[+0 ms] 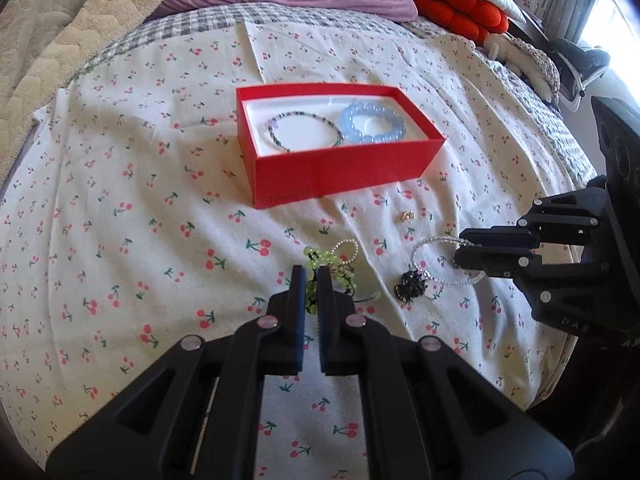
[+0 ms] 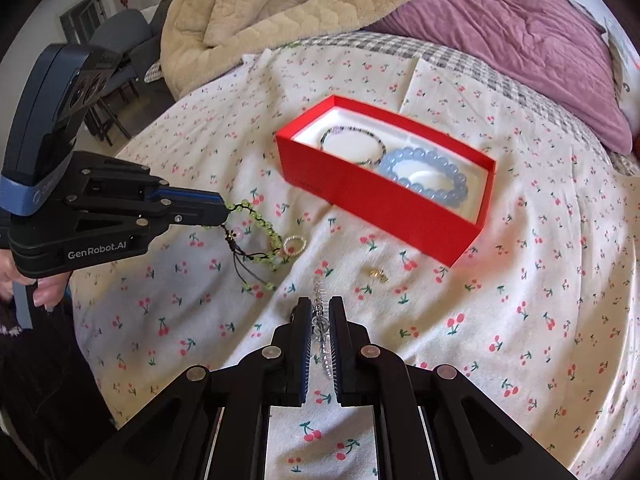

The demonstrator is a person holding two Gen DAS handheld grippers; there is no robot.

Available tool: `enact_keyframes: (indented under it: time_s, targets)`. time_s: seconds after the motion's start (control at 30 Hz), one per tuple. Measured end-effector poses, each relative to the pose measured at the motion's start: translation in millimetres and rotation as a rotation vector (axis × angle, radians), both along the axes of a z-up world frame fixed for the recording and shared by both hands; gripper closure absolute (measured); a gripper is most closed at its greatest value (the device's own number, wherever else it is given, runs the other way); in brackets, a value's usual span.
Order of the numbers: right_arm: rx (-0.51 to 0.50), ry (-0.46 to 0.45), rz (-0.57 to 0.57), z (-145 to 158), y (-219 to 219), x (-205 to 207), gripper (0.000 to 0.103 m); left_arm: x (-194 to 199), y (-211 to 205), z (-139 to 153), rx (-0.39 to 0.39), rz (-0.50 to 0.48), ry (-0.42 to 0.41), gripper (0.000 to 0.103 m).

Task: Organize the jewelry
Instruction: 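Carry both bracelets into the red box and open both grippers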

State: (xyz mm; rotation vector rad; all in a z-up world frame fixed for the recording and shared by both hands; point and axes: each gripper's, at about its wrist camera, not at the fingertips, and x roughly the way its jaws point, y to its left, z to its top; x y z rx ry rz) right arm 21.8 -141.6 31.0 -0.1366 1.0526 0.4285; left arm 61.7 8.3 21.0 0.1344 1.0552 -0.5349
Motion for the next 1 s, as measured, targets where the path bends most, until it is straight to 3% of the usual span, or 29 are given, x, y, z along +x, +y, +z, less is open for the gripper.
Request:
enact_keyframes:
  time_s: [0.5, 1.0]
  targets:
    - [0.082, -0.092, -0.096, 48.6, -14.0, 30.0, 0.094, 17.1, -5.9, 41.5, -0.064, 0.057, -0.082, 0.097]
    - [0.141, -0.106, -0.238, 57.1, -50.5, 62.2, 0.094, 56.9, -40.1, 64.8, -0.195, 0.071, -0.128, 0.097]
